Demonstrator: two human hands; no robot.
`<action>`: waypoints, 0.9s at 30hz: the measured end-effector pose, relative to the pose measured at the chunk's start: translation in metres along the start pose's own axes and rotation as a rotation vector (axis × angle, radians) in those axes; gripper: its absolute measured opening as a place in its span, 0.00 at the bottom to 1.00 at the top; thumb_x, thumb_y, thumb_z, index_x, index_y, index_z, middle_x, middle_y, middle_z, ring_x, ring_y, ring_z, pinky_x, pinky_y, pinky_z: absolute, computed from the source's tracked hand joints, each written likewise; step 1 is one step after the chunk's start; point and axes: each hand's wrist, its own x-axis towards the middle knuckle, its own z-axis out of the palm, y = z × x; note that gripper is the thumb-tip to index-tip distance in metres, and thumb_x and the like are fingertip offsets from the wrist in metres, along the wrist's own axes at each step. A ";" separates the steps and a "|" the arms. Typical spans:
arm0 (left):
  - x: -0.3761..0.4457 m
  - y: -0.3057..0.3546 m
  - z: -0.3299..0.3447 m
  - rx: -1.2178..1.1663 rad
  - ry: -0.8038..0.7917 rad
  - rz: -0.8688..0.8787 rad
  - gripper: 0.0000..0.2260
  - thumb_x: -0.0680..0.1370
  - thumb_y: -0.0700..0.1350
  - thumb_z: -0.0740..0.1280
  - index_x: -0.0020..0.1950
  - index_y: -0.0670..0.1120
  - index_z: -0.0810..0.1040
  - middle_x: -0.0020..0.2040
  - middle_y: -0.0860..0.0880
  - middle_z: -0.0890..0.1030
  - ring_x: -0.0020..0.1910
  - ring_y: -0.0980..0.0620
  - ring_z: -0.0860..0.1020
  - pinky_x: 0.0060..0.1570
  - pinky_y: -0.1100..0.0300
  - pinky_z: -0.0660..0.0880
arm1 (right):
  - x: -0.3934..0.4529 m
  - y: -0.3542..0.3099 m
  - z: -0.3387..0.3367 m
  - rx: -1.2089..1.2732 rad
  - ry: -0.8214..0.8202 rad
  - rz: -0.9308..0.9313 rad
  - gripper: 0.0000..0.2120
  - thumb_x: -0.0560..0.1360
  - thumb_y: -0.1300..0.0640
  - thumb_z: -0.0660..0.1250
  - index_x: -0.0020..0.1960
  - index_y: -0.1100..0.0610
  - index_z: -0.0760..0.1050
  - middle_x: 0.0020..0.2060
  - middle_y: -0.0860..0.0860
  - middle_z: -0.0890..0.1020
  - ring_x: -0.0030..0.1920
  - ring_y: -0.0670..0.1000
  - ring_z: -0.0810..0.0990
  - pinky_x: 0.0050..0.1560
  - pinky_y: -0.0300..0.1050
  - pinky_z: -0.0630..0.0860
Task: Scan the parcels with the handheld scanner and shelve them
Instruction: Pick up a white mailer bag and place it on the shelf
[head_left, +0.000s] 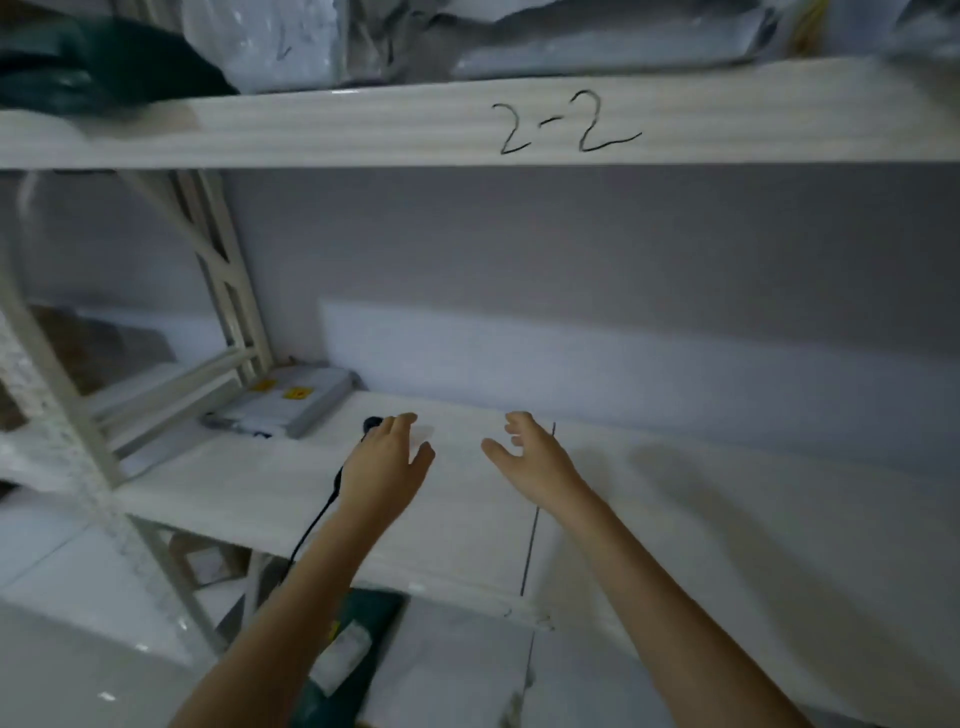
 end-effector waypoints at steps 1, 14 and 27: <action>0.001 -0.017 -0.004 -0.005 -0.015 -0.016 0.18 0.79 0.47 0.60 0.67 0.44 0.71 0.66 0.44 0.74 0.61 0.43 0.73 0.55 0.52 0.71 | 0.005 -0.007 0.016 0.014 -0.029 0.012 0.28 0.76 0.45 0.63 0.70 0.57 0.62 0.69 0.54 0.70 0.68 0.53 0.70 0.66 0.50 0.68; 0.044 -0.186 -0.049 0.013 -0.128 -0.206 0.22 0.79 0.48 0.60 0.72 0.42 0.65 0.70 0.42 0.71 0.67 0.42 0.71 0.62 0.49 0.69 | 0.075 -0.109 0.207 0.132 -0.218 0.095 0.25 0.77 0.50 0.63 0.68 0.61 0.63 0.62 0.57 0.74 0.63 0.57 0.73 0.57 0.43 0.69; 0.099 -0.282 -0.030 0.019 -0.246 -0.323 0.22 0.80 0.47 0.60 0.72 0.40 0.64 0.70 0.41 0.71 0.67 0.41 0.71 0.62 0.51 0.69 | 0.163 -0.112 0.285 0.274 -0.276 0.285 0.25 0.76 0.51 0.62 0.69 0.61 0.63 0.62 0.58 0.73 0.57 0.55 0.75 0.60 0.50 0.74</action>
